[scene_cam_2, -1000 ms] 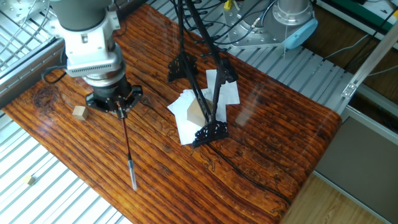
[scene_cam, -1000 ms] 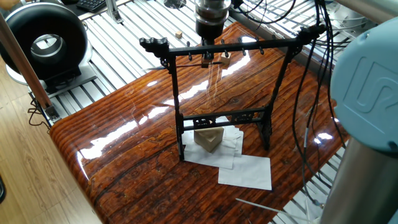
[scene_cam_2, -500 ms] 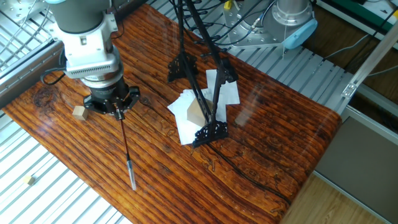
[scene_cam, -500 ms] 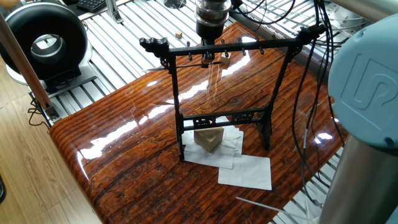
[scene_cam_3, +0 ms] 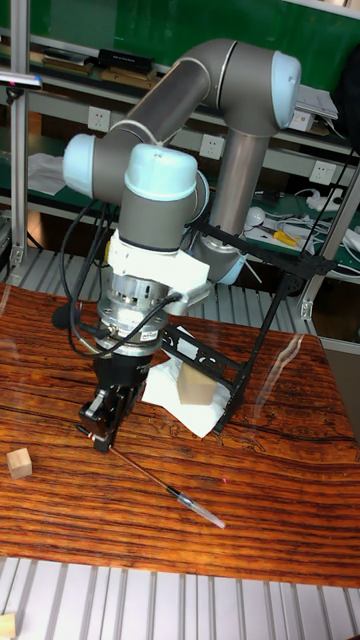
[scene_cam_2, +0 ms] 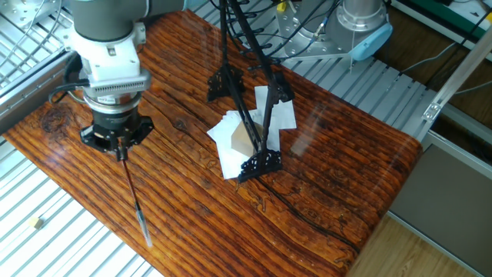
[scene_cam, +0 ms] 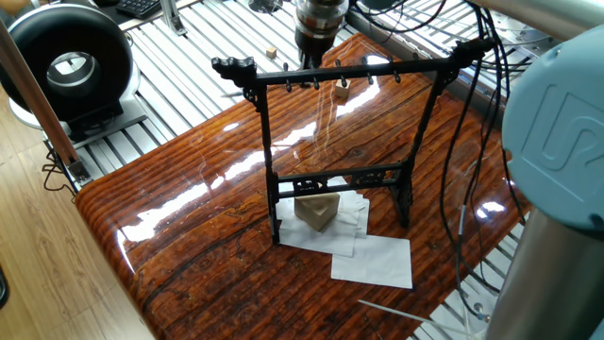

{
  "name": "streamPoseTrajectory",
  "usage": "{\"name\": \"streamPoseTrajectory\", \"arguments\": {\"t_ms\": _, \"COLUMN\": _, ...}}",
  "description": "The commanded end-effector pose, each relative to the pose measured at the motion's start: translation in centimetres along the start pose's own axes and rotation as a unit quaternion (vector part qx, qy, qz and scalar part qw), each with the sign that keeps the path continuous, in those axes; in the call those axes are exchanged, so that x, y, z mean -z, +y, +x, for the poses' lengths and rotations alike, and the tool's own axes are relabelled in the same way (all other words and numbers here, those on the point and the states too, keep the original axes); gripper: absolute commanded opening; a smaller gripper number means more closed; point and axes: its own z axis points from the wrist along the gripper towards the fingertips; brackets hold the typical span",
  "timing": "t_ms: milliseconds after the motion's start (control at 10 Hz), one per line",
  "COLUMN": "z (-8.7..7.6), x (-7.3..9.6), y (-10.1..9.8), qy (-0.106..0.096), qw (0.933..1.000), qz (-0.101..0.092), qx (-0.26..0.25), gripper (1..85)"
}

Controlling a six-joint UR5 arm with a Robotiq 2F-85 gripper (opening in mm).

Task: Place the brush on the pen rack

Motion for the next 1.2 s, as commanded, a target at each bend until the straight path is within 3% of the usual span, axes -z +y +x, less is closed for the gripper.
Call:
{"name": "streamPoseTrajectory", "arguments": {"t_ms": 0, "z": -1.7, "x": 0.2, "y": 2.3, "qy": -0.031, "qw": 0.9981, "qz": -0.044, "qx": -0.029, "gripper": 1.0}}
{"name": "streamPoseTrajectory", "arguments": {"t_ms": 100, "z": -1.8, "x": 0.3, "y": 3.5, "qy": -0.033, "qw": 0.9962, "qz": -0.067, "qx": -0.045, "gripper": 1.0}}
{"name": "streamPoseTrajectory", "arguments": {"t_ms": 300, "z": -1.7, "x": 0.4, "y": 4.5, "qy": -0.028, "qw": 0.994, "qz": -0.088, "qx": -0.06, "gripper": 1.0}}
{"name": "streamPoseTrajectory", "arguments": {"t_ms": 400, "z": -2.0, "x": 0.8, "y": 6.7, "qy": -0.027, "qw": 0.9877, "qz": -0.132, "qx": -0.078, "gripper": 1.0}}
{"name": "streamPoseTrajectory", "arguments": {"t_ms": 600, "z": -3.4, "x": 1.5, "y": 8.9, "qy": -0.043, "qw": 0.9776, "qz": -0.18, "qx": -0.099, "gripper": 1.0}}
{"name": "streamPoseTrajectory", "arguments": {"t_ms": 800, "z": -3.8, "x": 1.5, "y": 9.4, "qy": -0.046, "qw": 0.9752, "qz": -0.193, "qx": -0.099, "gripper": 1.0}}
{"name": "streamPoseTrajectory", "arguments": {"t_ms": 1100, "z": -4.9, "x": 1.1, "y": 9.3, "qy": -0.062, "qw": 0.9768, "qz": -0.194, "qx": -0.068, "gripper": 1.0}}
